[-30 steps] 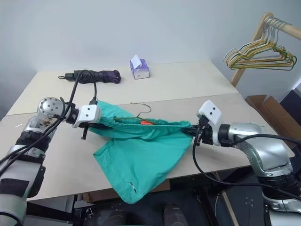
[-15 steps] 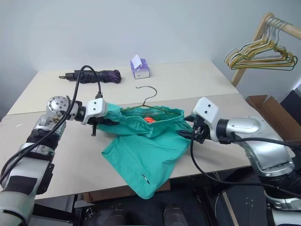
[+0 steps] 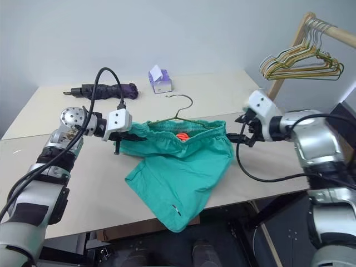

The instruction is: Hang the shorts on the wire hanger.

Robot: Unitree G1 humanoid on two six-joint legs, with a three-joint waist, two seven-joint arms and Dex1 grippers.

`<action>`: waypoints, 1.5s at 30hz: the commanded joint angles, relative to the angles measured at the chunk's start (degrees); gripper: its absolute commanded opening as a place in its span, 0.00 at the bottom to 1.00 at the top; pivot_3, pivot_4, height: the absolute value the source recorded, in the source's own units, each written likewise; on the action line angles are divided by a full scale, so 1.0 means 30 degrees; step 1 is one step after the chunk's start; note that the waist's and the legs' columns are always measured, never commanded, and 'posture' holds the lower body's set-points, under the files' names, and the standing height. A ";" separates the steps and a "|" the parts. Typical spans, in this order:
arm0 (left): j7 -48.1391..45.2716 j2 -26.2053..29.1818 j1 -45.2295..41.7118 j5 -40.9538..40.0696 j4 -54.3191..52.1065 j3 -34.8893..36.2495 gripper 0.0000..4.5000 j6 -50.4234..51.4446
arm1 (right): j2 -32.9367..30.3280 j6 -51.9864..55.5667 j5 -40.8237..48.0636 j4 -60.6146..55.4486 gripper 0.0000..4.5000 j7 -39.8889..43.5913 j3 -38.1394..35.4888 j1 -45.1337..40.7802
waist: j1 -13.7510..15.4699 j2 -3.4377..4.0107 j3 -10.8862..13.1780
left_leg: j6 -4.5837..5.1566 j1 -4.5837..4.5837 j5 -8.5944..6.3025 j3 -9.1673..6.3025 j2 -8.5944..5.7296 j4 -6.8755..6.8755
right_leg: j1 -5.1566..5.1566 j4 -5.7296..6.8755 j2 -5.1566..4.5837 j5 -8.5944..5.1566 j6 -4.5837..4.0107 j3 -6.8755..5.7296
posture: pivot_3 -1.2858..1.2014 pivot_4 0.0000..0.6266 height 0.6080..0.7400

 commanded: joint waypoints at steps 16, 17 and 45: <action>-0.0202 -0.0130 -0.0558 -0.0387 -0.0209 0.0351 0.00 -0.0678 | 0.1465 -0.0096 -0.2331 0.0166 0.99 0.3206 0.2359 -0.2559 | -0.0108 0.0010 -0.0006 | 0.0000 0.0012 0.0000 -0.0019 -0.0005 0.0022 | 0.0007 0.0031 -0.0008 0.0000 0.0001 -0.0013 | 0.48 0.00 1.00; -0.0191 -0.0190 -0.0601 -0.0389 -0.0198 0.0355 0.00 -0.0682 | 0.1599 0.0043 -0.2657 0.0460 0.99 0.3118 0.2613 -0.2718 | -0.0123 0.0010 -0.0006 | 0.0000 0.0009 0.0000 -0.0018 -0.0006 0.0021 | 0.0004 0.0031 -0.0008 0.0000 0.0001 -0.0012 | 0.48 0.00 1.00; -0.1216 -0.0610 -0.0872 -0.1339 0.0319 0.1095 0.41 -0.0450 | 0.0000 0.5329 0.0732 -0.4743 0.00 0.5086 -0.0528 0.0325 | -0.0193 0.0012 -0.0007 | 0.0001 -0.0040 -0.0002 -0.0083 -0.0008 0.0080 | 0.0000 0.0034 -0.0009 -0.0001 0.0001 -0.0060 | 0.47 0.00 1.00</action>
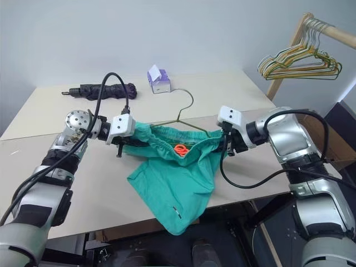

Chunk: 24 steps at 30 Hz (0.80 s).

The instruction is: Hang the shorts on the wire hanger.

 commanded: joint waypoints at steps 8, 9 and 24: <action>0.3838 0.0345 -0.2786 -0.0593 0.2517 0.2359 0.97 -0.1409 | -0.1586 0.4896 0.3723 -0.4837 0.00 -0.2961 -0.4896 0.4576 | 0.0039 -0.0001 0.0000 | 0.0005 -0.0023 -0.0003 -0.0034 -0.0001 0.0022 | 0.0007 -0.0009 0.0000 -0.0001 0.0003 -0.0029 | 0.46 0.00 1.00; 0.4921 0.0338 -0.3042 -0.0448 0.2828 0.2601 0.99 -0.1500 | -0.1543 0.5553 0.4123 -0.5243 0.00 -0.3498 -0.5536 0.5096 | 0.0055 -0.0001 0.0000 | 0.0005 -0.0028 -0.0003 -0.0038 -0.0002 0.0025 | 0.0003 -0.0010 0.0000 -0.0001 0.0003 -0.0030 | 0.46 0.00 1.00; 0.8013 -0.3110 0.1442 -0.9381 -1.2768 0.5373 0.99 1.0983 | 0.2853 1.6787 0.2716 -0.7893 0.00 -1.6411 -1.6440 0.6489 | -0.0077 0.0066 -0.0044 | 0.0005 -0.0049 -0.0004 -0.0070 -0.0008 0.0040 | 0.0007 0.0010 -0.0013 -0.0001 0.0003 -0.0025 | 0.43 0.01 1.00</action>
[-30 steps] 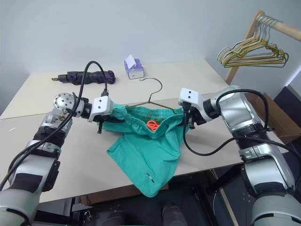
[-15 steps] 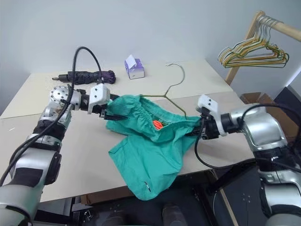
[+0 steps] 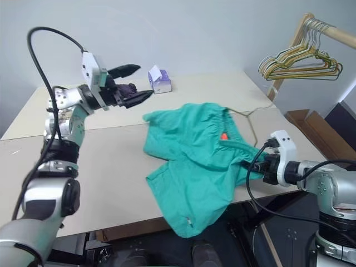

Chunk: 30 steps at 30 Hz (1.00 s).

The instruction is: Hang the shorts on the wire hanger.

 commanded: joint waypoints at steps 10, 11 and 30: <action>0.3775 -0.1272 0.0152 -0.5242 -0.8020 0.0511 0.99 0.6920 | -0.0989 0.1098 -0.3033 0.4917 0.00 -0.6722 -0.3500 -0.6269 | -0.0618 0.0163 -0.0083 | 0.0030 0.0288 -0.0018 0.0070 -0.0007 -0.0099 | 0.0264 -0.0091 0.0016 -0.0016 0.0012 0.0052 | 0.44 0.01 1.00; 0.4031 -0.1332 0.0092 -0.5451 -0.8087 0.0579 0.99 0.7169 | -0.1092 0.1098 -0.3353 0.5437 0.00 -0.7177 -0.3643 -0.6830 | -0.0660 0.0165 -0.0084 | 0.0030 0.0334 -0.0018 0.0083 -0.0010 -0.0157 | 0.0291 -0.0106 0.0017 -0.0022 0.0011 0.0063 | 0.44 0.01 1.00; 0.4701 -0.0944 -0.0193 -0.7184 -0.8914 0.0831 0.99 0.8715 | -0.3536 -0.4448 -0.5849 1.6064 0.00 -1.3595 -0.6738 -1.3678 | -0.0993 0.0190 -0.0090 | 0.0027 0.0384 -0.0016 0.0197 -0.0015 -0.0270 | 0.0291 -0.0172 0.0009 -0.0020 0.0007 0.0158 | 0.44 0.00 1.00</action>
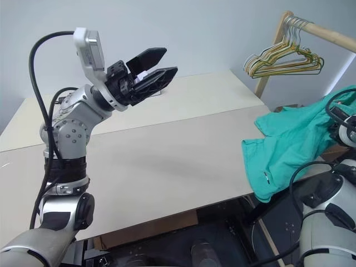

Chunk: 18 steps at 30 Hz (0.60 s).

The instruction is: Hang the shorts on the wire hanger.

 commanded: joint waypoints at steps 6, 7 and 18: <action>0.0151 0.0336 -0.0189 -0.0321 -0.1171 0.0166 0.99 -0.0024 | -0.1843 -0.3844 0.0885 0.3779 0.00 -0.1828 -0.1333 -0.1352 | 0.0057 0.0004 0.0003 | 0.0000 -0.0005 0.0000 0.0018 -0.0002 -0.0006 | 0.0003 -0.0030 -0.0004 0.0000 0.0000 0.0010 | 0.45 0.01 1.00; 0.0174 0.0370 -0.0168 -0.0338 -0.1242 0.0164 0.99 0.0009 | -0.1902 -0.3820 0.1065 0.4130 0.00 -0.1963 -0.1460 -0.1374 | 0.0064 0.0004 0.0003 | 0.0000 -0.0006 0.0000 0.0020 -0.0002 -0.0007 | 0.0003 -0.0035 -0.0004 0.0000 0.0001 0.0012 | 0.45 0.01 1.00; 0.0212 0.0737 -0.0002 -0.0507 -0.1788 0.0045 1.00 0.0167 | -0.0547 -0.2839 0.1975 0.1073 0.57 -0.1600 0.0381 0.0383 | 0.0067 0.0009 0.0001 | -0.0001 0.0002 0.0001 0.0027 0.0001 -0.0008 | 0.0011 -0.0030 0.0001 -0.0001 0.0003 0.0023 | 0.45 0.01 1.00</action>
